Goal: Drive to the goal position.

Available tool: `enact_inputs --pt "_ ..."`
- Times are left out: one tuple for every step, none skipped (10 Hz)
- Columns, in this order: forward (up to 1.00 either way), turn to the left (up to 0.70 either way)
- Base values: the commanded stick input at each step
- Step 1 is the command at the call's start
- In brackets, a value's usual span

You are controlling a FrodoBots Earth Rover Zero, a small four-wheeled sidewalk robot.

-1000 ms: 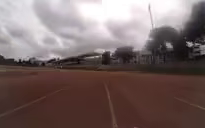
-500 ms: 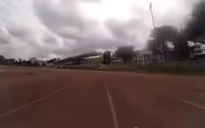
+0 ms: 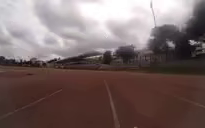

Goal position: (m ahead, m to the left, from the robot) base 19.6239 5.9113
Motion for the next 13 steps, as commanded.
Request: enact_inputs --pt "0.70 0.00" --pt "0.70 0.00" --pt "0.70 0.00" --pt "0.70 0.00" --pt "0.70 0.00" --pt "0.70 0.00" --pt "0.70 0.00" --pt "0.70 0.00" --pt "0.70 0.00" --pt "0.70 0.00" --pt "0.70 0.00" --pt "0.70 0.00" --pt "0.70 0.00"
